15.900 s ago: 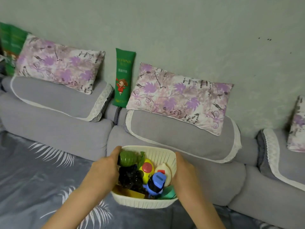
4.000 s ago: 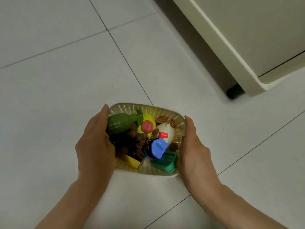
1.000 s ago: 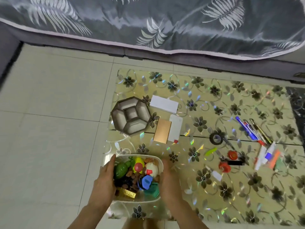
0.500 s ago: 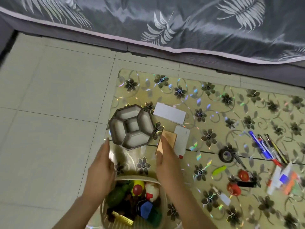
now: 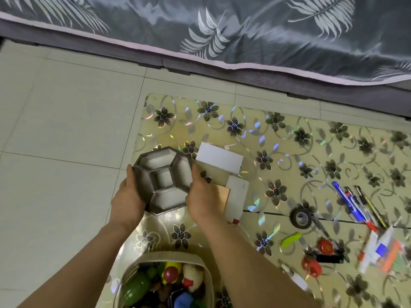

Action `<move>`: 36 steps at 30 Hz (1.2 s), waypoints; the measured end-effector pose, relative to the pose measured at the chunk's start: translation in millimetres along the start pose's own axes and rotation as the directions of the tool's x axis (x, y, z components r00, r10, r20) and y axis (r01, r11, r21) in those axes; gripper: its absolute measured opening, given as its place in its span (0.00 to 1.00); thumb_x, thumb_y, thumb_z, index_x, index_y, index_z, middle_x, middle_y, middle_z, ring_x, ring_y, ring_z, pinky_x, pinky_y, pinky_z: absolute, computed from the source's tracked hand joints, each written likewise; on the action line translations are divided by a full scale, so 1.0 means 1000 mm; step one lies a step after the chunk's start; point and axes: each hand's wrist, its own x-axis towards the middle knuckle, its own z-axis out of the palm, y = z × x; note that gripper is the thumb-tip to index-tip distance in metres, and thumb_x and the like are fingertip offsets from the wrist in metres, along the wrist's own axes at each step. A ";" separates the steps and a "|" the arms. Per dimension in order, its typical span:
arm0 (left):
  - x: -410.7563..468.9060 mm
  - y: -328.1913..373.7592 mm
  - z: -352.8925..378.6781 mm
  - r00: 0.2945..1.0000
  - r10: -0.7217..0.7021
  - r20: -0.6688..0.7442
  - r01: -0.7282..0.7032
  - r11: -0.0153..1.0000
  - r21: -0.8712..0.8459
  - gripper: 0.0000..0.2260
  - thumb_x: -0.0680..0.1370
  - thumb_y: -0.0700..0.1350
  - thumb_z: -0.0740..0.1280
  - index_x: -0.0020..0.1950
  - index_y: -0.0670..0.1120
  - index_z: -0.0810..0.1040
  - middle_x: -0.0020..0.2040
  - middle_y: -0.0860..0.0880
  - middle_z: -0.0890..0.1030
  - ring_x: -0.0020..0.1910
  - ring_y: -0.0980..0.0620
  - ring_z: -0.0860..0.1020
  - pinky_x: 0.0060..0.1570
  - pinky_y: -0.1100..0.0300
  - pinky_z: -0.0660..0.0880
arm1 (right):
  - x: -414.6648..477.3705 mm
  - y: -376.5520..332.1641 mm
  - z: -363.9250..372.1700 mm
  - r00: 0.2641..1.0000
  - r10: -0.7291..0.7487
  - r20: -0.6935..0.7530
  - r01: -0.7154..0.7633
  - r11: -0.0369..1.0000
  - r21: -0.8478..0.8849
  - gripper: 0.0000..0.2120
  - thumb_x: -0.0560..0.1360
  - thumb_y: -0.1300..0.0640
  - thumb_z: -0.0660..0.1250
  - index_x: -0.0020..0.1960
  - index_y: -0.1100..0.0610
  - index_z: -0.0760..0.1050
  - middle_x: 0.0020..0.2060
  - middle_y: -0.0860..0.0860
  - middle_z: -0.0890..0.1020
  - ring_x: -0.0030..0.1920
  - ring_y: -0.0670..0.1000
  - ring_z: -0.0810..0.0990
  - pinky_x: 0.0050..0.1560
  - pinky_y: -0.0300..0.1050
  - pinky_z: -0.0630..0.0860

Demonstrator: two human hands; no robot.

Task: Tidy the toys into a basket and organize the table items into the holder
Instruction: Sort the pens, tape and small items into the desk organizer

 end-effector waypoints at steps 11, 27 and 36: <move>-0.053 0.109 0.001 0.973 0.155 -0.170 -0.153 0.988 0.027 0.35 0.72 0.35 0.65 0.77 0.46 0.53 0.56 0.33 0.77 0.47 0.31 0.76 0.38 0.52 0.66 | -0.020 0.068 -0.077 0.974 0.002 -0.227 0.048 0.975 0.217 0.31 0.72 0.69 0.58 0.72 0.48 0.65 0.53 0.60 0.80 0.55 0.62 0.76 0.51 0.51 0.73; -0.031 0.311 0.174 0.942 0.321 0.099 -0.328 0.942 0.067 0.35 0.73 0.35 0.65 0.75 0.46 0.52 0.56 0.39 0.77 0.52 0.37 0.78 0.48 0.49 0.72 | 0.016 0.290 -0.193 0.906 0.197 -0.374 -0.146 0.976 0.161 0.23 0.72 0.69 0.58 0.65 0.54 0.72 0.49 0.59 0.81 0.50 0.61 0.78 0.46 0.50 0.75; -0.057 0.284 0.162 0.939 0.340 0.047 -0.322 0.919 -0.229 0.34 0.74 0.37 0.63 0.77 0.48 0.53 0.68 0.42 0.70 0.62 0.40 0.72 0.55 0.55 0.68 | 0.011 0.298 -0.169 0.878 0.151 -0.454 -0.136 0.989 0.066 0.25 0.76 0.64 0.59 0.72 0.54 0.63 0.59 0.60 0.77 0.58 0.63 0.75 0.55 0.56 0.74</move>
